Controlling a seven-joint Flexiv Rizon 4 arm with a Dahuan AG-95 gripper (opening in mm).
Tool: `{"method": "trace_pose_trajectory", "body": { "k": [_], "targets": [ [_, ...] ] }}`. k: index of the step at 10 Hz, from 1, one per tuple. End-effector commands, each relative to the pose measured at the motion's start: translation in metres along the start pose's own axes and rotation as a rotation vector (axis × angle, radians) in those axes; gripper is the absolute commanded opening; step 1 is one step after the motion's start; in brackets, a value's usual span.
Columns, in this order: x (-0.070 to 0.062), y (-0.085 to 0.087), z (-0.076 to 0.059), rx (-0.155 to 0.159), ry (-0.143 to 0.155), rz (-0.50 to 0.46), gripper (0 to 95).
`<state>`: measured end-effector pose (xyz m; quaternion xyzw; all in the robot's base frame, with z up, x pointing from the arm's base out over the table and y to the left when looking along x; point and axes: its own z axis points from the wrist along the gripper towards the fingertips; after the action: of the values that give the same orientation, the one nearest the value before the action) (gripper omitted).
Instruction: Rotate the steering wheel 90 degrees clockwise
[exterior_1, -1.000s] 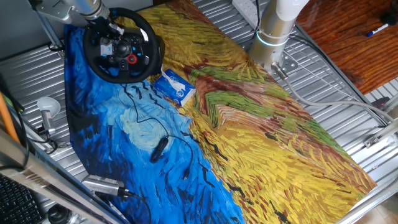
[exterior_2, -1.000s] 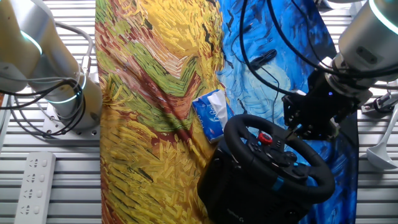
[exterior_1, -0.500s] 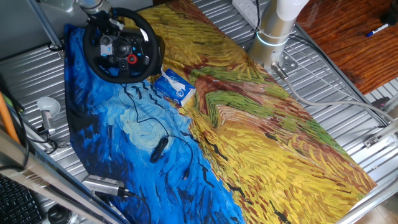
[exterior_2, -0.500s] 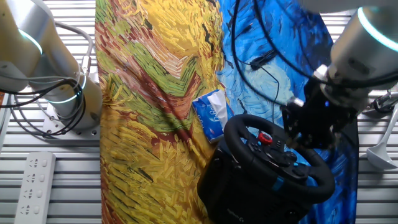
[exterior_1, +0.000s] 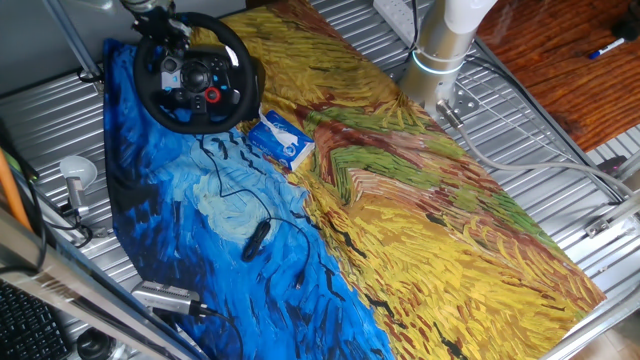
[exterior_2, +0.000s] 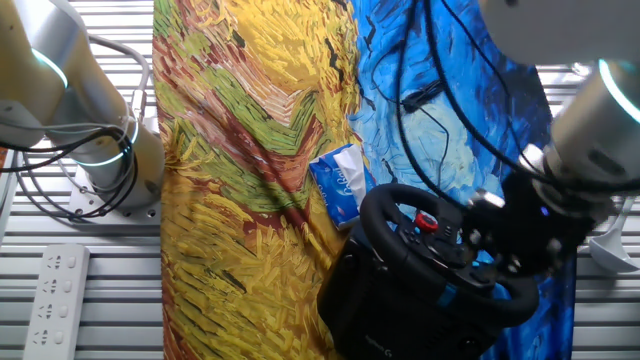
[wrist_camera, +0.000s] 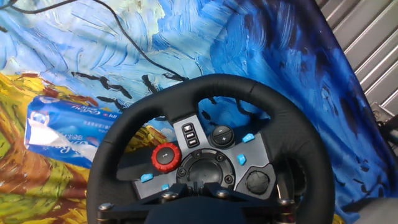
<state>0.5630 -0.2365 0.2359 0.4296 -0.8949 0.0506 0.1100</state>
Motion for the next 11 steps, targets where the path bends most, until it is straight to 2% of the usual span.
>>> {"method": "trace_pose_trajectory", "body": {
  "k": [1,4,6,8,9,11],
  "targets": [
    [0.004,-0.002,-0.003,0.011,0.009,-0.065,38.0],
    [0.004,-0.005,-0.006,0.01,-0.002,-0.233,38.0],
    [0.004,-0.008,-0.013,0.008,0.001,-0.264,38.0],
    [0.008,-0.012,-0.018,0.009,0.0,-0.335,38.0],
    [0.015,-0.013,-0.021,-0.01,-0.026,-0.484,38.0],
    [0.023,-0.013,-0.026,-0.041,-0.055,-0.648,38.0]
  ]
}}
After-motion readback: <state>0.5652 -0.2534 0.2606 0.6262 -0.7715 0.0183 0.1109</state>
